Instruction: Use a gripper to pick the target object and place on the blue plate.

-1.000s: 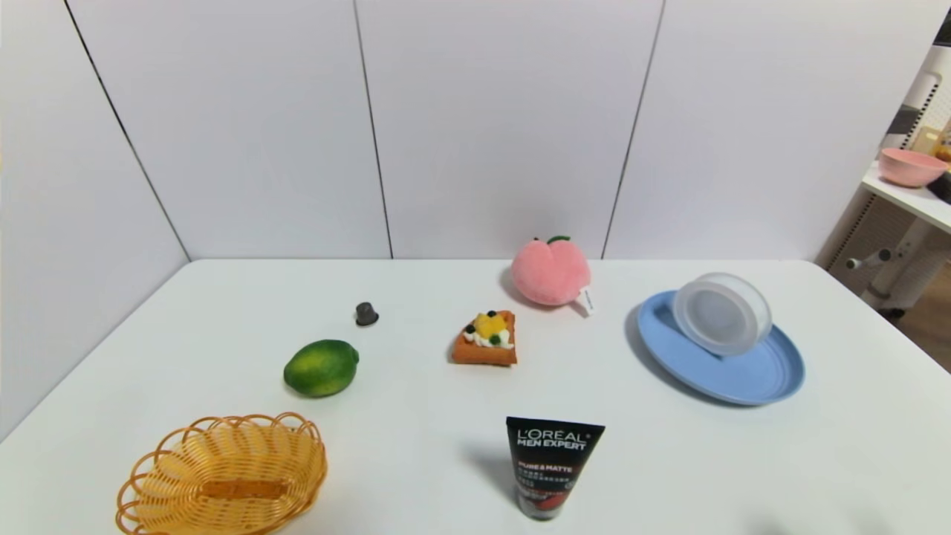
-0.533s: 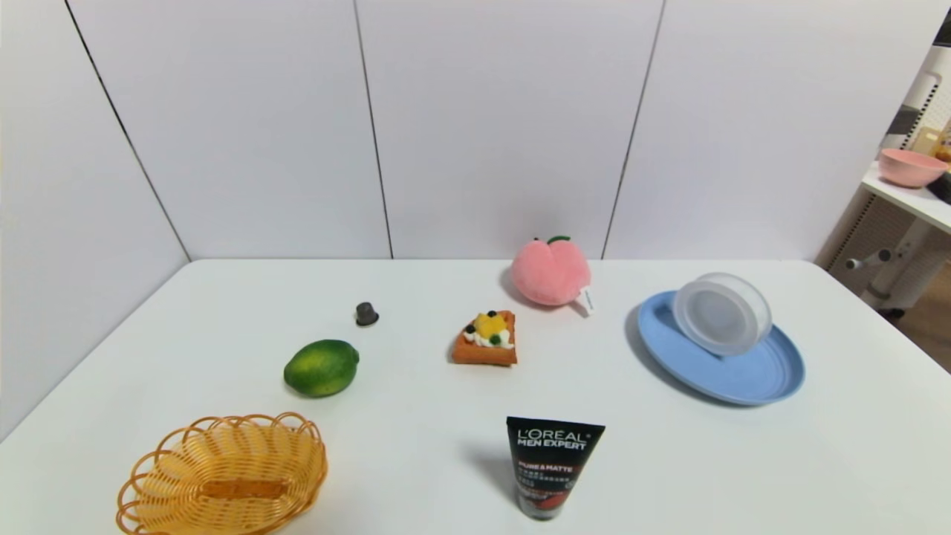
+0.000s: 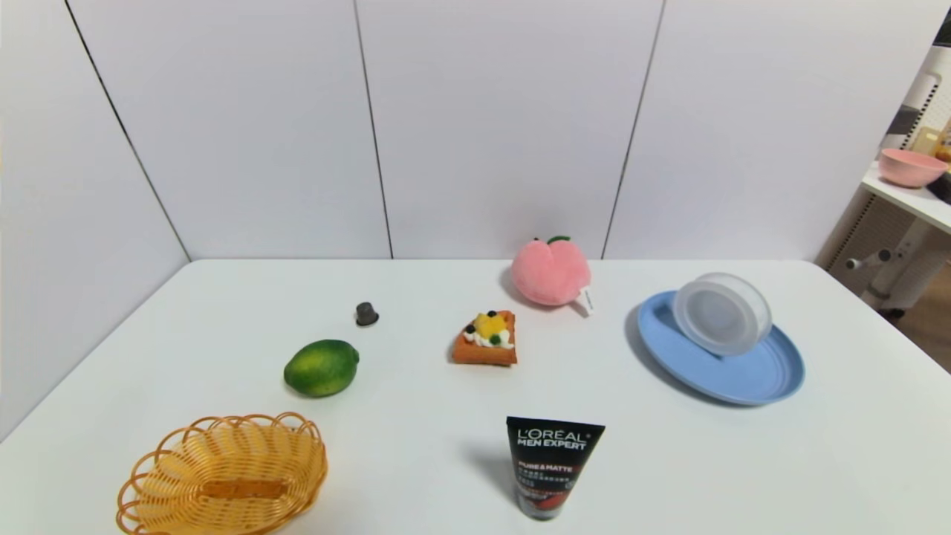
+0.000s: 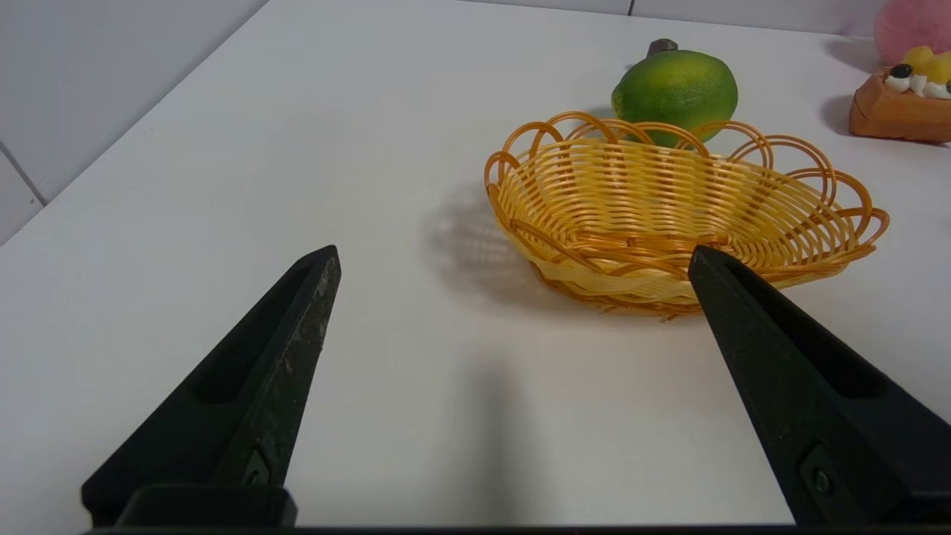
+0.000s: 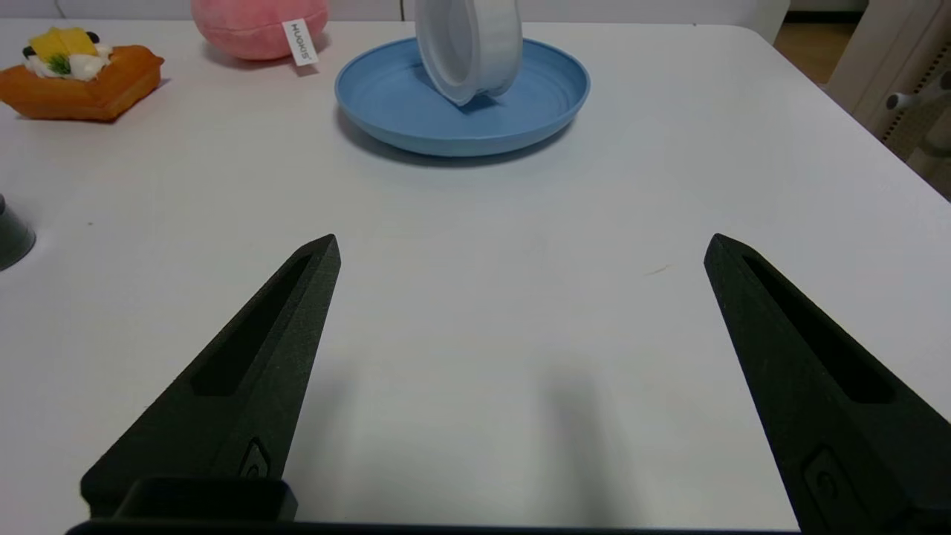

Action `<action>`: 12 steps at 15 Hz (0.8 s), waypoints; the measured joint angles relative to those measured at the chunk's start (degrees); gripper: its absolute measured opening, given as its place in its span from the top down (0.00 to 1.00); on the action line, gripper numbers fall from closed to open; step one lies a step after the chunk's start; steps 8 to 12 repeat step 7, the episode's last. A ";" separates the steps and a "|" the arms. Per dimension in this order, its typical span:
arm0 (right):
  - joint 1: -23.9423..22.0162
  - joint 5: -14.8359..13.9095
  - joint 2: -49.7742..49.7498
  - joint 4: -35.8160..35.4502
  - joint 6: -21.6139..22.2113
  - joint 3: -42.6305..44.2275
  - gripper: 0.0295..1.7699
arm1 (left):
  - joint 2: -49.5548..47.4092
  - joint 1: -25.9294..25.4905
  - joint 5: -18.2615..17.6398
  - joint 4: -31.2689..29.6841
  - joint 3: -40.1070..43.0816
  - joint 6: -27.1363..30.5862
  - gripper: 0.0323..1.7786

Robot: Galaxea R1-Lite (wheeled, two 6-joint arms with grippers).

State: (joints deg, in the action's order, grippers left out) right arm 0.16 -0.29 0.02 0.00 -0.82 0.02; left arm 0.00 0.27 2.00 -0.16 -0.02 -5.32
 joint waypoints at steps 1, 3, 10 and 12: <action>0.00 -0.06 -0.10 0.00 0.07 0.00 0.04 | 0.00 0.00 0.00 0.00 0.00 0.02 0.05; 0.00 -0.37 -0.13 0.00 0.55 -0.02 0.04 | 0.00 0.00 -0.02 0.00 0.02 0.00 0.05; 0.00 -0.59 -0.13 0.00 1.00 -0.02 0.04 | 0.00 0.00 -0.02 0.00 0.02 0.02 0.05; 0.00 -0.59 -0.13 0.00 1.00 -0.02 0.04 | 0.00 0.00 -0.02 0.00 0.02 0.02 0.05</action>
